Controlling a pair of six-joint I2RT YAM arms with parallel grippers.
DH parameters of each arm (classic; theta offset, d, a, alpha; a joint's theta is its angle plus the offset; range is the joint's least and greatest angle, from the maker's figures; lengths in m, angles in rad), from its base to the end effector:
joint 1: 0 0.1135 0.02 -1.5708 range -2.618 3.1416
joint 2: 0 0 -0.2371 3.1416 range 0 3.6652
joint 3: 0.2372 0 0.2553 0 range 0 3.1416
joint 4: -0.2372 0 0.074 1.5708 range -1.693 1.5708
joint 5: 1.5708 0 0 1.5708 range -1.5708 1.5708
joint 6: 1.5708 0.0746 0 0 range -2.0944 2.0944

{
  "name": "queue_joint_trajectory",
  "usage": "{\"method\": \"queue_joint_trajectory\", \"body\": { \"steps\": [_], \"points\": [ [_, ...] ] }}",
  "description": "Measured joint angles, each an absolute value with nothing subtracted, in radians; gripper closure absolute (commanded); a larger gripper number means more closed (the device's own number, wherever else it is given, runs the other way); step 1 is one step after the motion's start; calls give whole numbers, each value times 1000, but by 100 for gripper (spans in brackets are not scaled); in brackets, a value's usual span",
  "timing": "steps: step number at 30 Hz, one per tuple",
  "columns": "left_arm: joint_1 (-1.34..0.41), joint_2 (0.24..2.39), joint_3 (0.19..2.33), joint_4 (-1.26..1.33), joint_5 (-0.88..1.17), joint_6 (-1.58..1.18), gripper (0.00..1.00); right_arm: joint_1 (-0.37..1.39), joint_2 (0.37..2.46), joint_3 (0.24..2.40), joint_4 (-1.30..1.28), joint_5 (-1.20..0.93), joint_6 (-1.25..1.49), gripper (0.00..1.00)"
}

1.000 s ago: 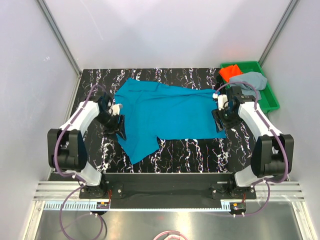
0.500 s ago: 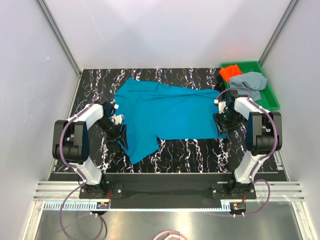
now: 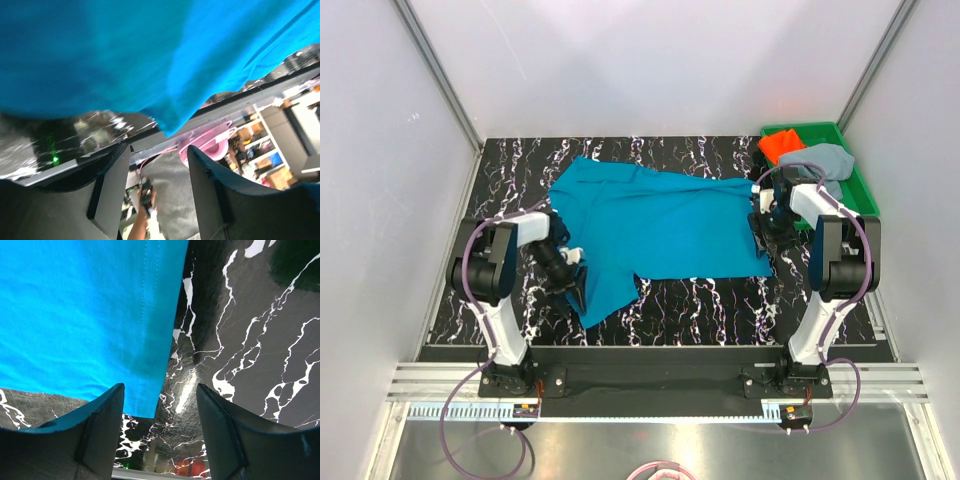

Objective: Fold and stack the t-shirts
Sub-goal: Fold the tshirt

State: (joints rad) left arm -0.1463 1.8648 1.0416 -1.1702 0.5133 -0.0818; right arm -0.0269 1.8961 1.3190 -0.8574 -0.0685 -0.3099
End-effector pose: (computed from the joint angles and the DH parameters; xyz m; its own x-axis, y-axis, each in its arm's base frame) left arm 0.2365 -0.0719 0.0725 -0.8934 0.0597 0.4454 -0.1457 0.8991 -0.4129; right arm 0.3566 -0.0045 0.1060 -0.9485 -0.2788 -0.1501 -0.2853 0.9582 0.0231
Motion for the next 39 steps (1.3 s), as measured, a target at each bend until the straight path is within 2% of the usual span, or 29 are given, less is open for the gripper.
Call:
{"method": "queue_joint_trajectory", "body": {
  "steps": [2,6,9,12,16,22,25,26,29,32,36,39],
  "points": [
    [-180,1886,1048,-1167,526,-86,48,-27,1898,1323,-857,-68,-310,33],
    [-233,1921,1071,-1152,552,-97,57,-27,1898,1331,-857,-68,-309,33],
    [-246,1935,1085,-1144,565,-104,58,-29,1898,1332,-858,-69,-310,33],
    [-247,1937,1086,-1144,567,-107,58,-33,1898,1332,-857,-70,-308,33],
    [-247,1924,1068,-1141,566,-108,52,-35,1898,1332,-858,-72,-300,33],
    [-247,1899,1007,-1148,561,-119,51,-35,1900,1341,-862,-73,-291,33],
    [-247,1900,1008,-1145,561,-123,57,-35,1900,1350,-862,-73,-291,33],
    [-247,1902,1010,-1146,561,-124,65,-35,1900,1352,-862,-73,-291,33],
    [-247,1926,1045,-1154,561,-125,70,-35,1900,1353,-862,-73,-291,34],
    [-247,1953,1084,-1150,563,-125,80,-35,1907,1353,-862,-76,-287,34],
    [-247,1957,1090,-1144,565,-126,100,-35,1930,1353,-861,-89,-279,34],
    [-247,1957,1090,-1143,566,-125,100,-35,1944,1353,-862,-97,-273,34]
  ]
}}
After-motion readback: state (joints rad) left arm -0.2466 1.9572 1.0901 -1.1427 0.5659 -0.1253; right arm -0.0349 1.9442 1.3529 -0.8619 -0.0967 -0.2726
